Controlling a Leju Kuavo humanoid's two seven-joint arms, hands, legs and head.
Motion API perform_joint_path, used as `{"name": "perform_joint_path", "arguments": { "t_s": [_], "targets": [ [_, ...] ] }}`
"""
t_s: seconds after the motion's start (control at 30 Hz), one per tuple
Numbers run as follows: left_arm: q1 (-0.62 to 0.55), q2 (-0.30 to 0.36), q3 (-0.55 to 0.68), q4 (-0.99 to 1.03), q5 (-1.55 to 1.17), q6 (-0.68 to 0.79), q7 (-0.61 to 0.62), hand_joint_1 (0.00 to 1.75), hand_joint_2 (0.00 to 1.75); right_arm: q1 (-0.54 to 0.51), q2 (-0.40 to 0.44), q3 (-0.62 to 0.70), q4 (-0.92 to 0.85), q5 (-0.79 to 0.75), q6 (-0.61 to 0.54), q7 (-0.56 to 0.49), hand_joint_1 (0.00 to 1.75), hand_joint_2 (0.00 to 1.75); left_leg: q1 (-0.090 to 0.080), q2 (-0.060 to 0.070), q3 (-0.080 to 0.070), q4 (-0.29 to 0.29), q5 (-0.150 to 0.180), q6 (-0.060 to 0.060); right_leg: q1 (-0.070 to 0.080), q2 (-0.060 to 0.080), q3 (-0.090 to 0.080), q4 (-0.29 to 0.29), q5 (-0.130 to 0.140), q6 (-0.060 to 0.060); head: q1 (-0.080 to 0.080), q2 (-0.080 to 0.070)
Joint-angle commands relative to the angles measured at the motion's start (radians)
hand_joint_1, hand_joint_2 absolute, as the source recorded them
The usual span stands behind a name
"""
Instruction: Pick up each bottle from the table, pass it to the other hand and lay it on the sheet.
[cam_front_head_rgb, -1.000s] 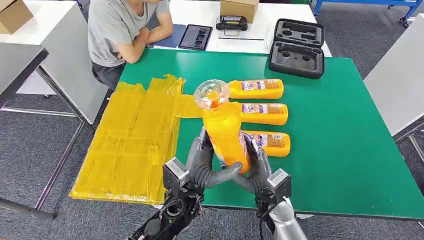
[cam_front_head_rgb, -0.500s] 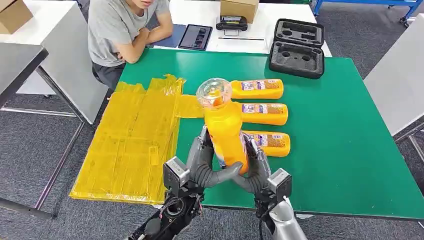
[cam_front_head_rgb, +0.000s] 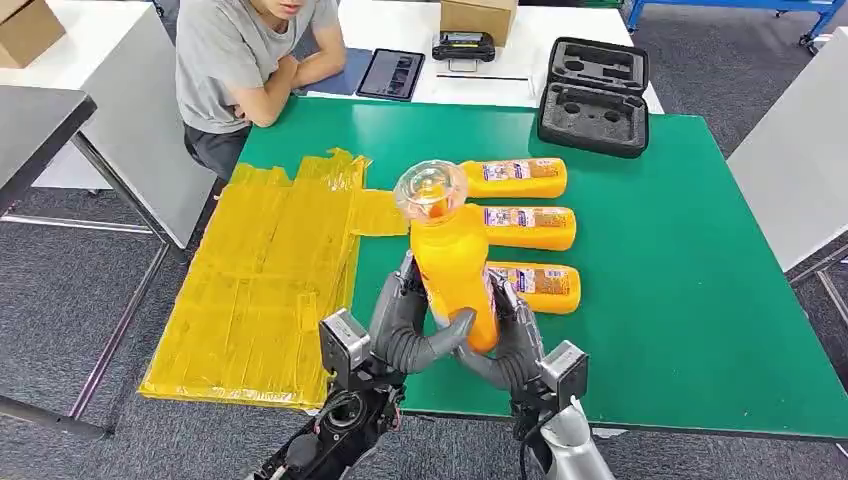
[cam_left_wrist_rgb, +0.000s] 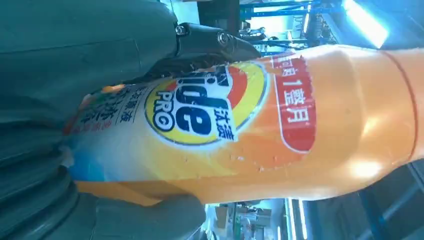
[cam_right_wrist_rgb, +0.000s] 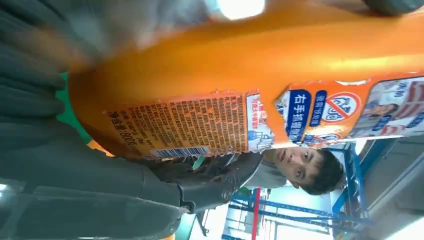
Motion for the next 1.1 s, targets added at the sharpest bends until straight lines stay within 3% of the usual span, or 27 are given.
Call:
{"name": "perform_joint_path", "arguments": {
  "t_s": [0.03, 0.5, 0.53, 0.57, 0.6, 0.67, 0.9, 1.1],
  "targets": [
    [-0.005, 0.021, 0.011, 0.008, 0.006, -0.031, 0.005, 1.75, 1.75, 0.002, -0.020, -0.016, -0.029, -0.006, 0.017, 0.005, 1.75, 1.75, 0.001, 0.001, 0.004, -0.001, -0.002, -0.002, 0.001, 0.001, 0.004, -0.001, -0.001, -0.002, 0.000, 0.000],
    [-0.002, 0.016, 0.022, -0.011, -0.016, -0.080, 0.005, 1.75, 1.75, 0.056, -0.024, -0.121, -0.108, -0.013, 0.093, 0.005, 1.69, 1.75, 0.001, 0.000, 0.004, -0.001, -0.002, -0.002, 0.001, 0.000, 0.004, -0.001, -0.001, -0.002, 0.000, 0.000],
    [-0.002, 0.016, 0.022, -0.013, -0.022, -0.072, 0.005, 1.75, 1.75, 0.060, -0.028, -0.124, -0.106, -0.010, 0.096, 0.005, 1.38, 1.75, 0.000, 0.000, 0.002, -0.001, -0.001, -0.001, 0.000, 0.000, 0.002, -0.001, -0.001, -0.001, 0.000, 0.000],
    [-0.005, 0.019, 0.019, -0.017, -0.035, -0.055, 0.005, 1.75, 1.75, 0.066, -0.030, -0.129, -0.105, -0.012, 0.104, 0.005, 0.23, 1.75, 0.001, 0.000, 0.004, 0.000, -0.002, -0.002, 0.001, 0.000, 0.004, -0.001, -0.002, -0.002, 0.000, 0.000],
    [-0.007, 0.021, 0.017, -0.016, -0.041, -0.041, 0.005, 1.75, 1.75, 0.071, -0.028, -0.136, -0.106, -0.005, 0.095, 0.005, 0.00, 1.75, 0.000, -0.001, 0.002, -0.001, -0.001, -0.001, 0.000, 0.000, 0.002, -0.001, -0.001, -0.001, 0.000, 0.000],
    [-0.015, 0.025, 0.010, -0.010, -0.050, -0.023, 0.005, 1.75, 1.75, 0.081, -0.025, -0.143, -0.107, -0.004, 0.093, 0.005, 0.00, 1.75, 0.002, 0.000, 0.007, 0.000, -0.003, -0.003, 0.002, 0.000, 0.008, -0.001, -0.003, -0.003, 0.000, 0.000],
    [-0.064, 0.060, -0.031, 0.024, -0.095, 0.090, 0.005, 1.75, 1.75, 0.073, -0.002, -0.168, -0.070, 0.035, 0.050, 0.005, 0.00, 1.75, 0.001, 0.001, 0.005, -0.001, -0.002, -0.002, 0.001, 0.002, 0.005, -0.001, -0.001, -0.002, 0.000, 0.000],
    [-0.064, 0.060, -0.031, 0.024, -0.095, 0.090, 0.005, 1.75, 1.75, 0.073, -0.002, -0.168, -0.070, 0.035, 0.050, 0.005, 0.00, 1.75, 0.000, 0.001, 0.002, -0.001, 0.000, -0.001, 0.000, 0.001, 0.002, -0.001, 0.000, -0.001, 0.000, 0.000]
  ]
}}
